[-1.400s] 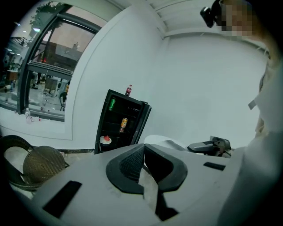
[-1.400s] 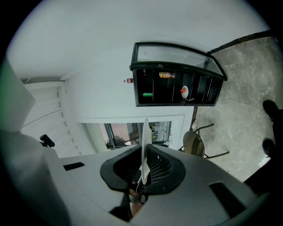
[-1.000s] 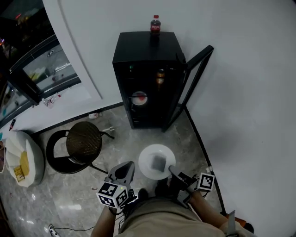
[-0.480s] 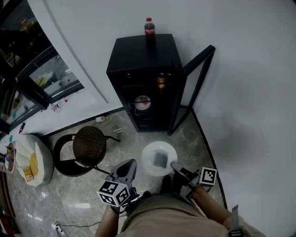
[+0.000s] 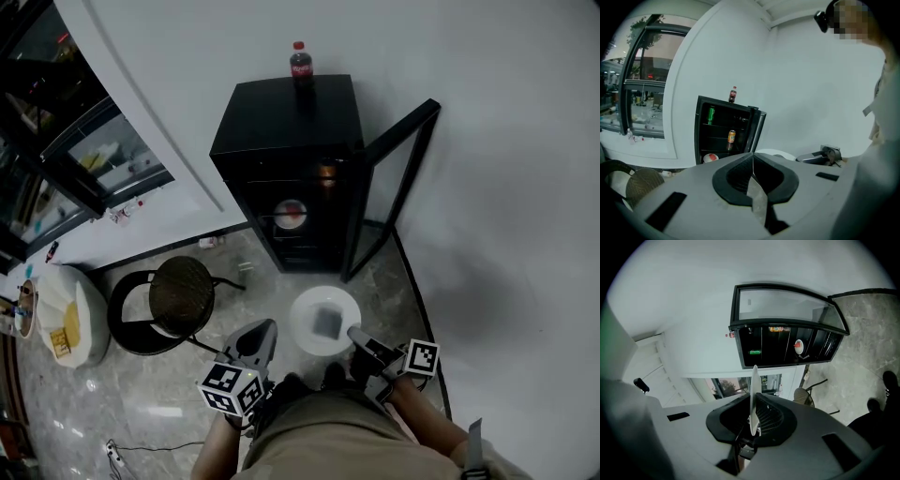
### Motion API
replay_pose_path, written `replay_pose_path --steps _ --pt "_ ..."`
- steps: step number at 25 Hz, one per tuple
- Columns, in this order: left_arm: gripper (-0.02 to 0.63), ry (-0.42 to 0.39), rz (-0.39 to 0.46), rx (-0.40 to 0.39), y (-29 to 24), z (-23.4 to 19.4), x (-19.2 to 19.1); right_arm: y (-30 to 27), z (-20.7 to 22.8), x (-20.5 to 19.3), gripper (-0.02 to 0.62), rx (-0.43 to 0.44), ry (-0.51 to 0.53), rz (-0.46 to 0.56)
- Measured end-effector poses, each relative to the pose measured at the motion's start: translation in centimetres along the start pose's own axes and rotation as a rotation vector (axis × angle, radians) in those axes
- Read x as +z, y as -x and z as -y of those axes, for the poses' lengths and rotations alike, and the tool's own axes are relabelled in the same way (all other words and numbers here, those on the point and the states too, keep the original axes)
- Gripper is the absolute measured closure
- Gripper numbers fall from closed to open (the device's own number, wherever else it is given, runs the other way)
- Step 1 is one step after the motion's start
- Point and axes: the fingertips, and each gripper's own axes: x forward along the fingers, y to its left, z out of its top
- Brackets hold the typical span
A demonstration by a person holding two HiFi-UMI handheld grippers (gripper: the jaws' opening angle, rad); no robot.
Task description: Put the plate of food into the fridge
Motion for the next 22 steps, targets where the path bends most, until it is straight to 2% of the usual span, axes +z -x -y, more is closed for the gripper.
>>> replay_pose_path --steps 5,12,22 --pt "0.595 -0.008 -0.007 0.013 -0.8 -0.2 0.0 -0.4 0.5 0.9 0.560 -0.002 -0.006 0.001" --pt "0.595 -0.005 -0.023 -0.016 -2.0 -1.2 0.3 -1.8 0.8 1.7 0.560 -0.001 -0.003 0.031" --pt "0.595 0.001 -0.049 -0.070 -5.0 -5.9 0.9 -5.4 2.1 3.9 0.560 -0.011 -0.004 0.128"
